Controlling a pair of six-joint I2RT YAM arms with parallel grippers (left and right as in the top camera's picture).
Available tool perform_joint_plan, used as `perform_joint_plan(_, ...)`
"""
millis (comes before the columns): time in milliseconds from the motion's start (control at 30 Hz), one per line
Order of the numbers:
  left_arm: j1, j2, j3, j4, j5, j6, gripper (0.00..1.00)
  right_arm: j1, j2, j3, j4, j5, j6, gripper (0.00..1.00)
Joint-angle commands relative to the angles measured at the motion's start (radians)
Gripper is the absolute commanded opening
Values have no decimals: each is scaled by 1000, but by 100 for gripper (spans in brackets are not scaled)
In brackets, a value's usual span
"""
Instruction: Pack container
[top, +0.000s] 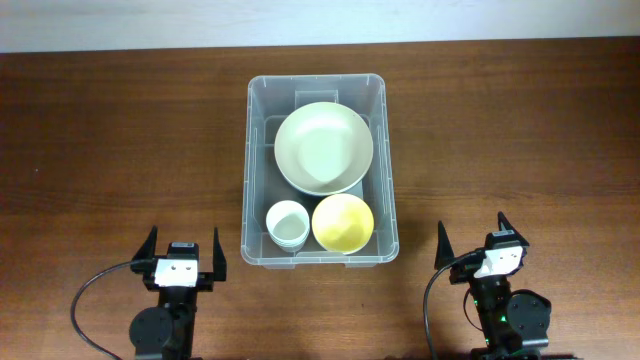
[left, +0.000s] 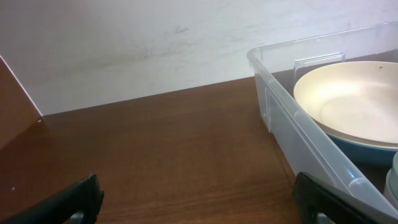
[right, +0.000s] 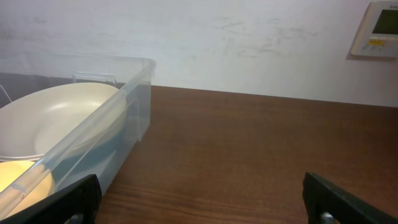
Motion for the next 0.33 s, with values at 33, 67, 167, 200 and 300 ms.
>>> perform_joint_plan(33, -2, -9, -8, 1, 14, -13, 100, -7, -6, -5, -4, -12, 1, 98)
perform_joint_plan(67, -2, -9, -8, 1, 15, -13, 100, -7, -6, -5, -4, -12, 1, 99)
perform_joint_plan(167, -2, -9, -8, 1, 14, -13, 100, -7, -6, -5, -4, -12, 1, 99)
perform_joint_plan(200, -2, -9, -8, 1, 14, -13, 100, -7, -6, -5, -4, -12, 1, 99)
perform_joint_plan(300, -2, -9, -8, 1, 14, -13, 100, -7, -6, -5, -4, -12, 1, 99)
